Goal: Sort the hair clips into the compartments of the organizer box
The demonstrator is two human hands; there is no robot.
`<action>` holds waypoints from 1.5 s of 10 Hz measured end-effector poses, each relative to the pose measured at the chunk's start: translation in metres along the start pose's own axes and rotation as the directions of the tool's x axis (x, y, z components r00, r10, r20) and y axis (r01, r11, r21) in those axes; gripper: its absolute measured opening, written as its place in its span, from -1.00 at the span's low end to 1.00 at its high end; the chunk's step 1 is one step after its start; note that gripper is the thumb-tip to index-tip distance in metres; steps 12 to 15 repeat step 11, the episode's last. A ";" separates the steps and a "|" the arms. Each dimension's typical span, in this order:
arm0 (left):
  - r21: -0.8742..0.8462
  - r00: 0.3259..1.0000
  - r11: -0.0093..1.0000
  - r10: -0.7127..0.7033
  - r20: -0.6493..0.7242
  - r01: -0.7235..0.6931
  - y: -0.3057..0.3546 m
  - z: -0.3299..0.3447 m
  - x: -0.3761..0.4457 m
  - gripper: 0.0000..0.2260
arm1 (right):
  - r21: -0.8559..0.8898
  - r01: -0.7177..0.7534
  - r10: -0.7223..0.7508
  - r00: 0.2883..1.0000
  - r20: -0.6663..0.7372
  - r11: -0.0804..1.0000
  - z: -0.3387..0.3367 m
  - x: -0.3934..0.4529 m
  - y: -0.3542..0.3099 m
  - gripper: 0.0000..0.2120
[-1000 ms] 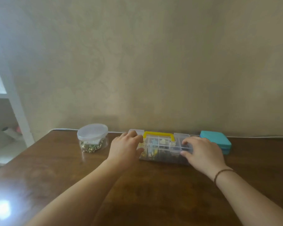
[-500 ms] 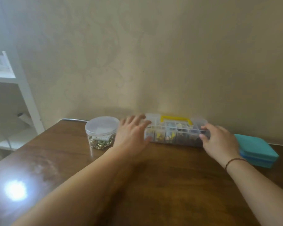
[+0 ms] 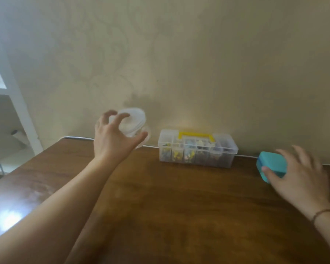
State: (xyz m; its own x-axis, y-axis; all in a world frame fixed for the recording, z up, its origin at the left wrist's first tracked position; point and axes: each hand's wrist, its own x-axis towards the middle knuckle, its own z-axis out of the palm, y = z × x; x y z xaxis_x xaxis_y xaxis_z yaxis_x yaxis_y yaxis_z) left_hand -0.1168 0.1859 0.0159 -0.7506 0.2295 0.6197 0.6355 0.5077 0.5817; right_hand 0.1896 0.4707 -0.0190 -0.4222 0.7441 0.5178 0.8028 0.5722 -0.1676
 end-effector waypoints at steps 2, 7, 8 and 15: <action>-0.055 0.957 0.975 0.222 0.185 -0.215 0.082 0.036 0.013 -0.36 | 0.123 -0.237 0.197 0.943 0.268 0.964 0.012 0.005 0.015 -0.20; -0.143 0.952 0.968 0.234 0.197 -0.209 0.053 0.057 -0.038 -0.21 | 0.590 0.062 0.063 0.980 -0.189 0.805 -0.016 0.040 -0.079 -0.42; -0.156 0.985 0.986 0.089 0.147 -0.065 0.046 0.053 -0.074 -0.28 | 0.533 0.154 -0.033 0.973 -0.230 0.832 -0.008 0.034 -0.123 -0.40; 0.070 0.806 0.995 -0.102 0.583 0.075 0.077 0.008 -0.154 -0.40 | 0.258 0.210 -0.239 0.968 0.084 0.943 -0.003 0.008 -0.101 -0.25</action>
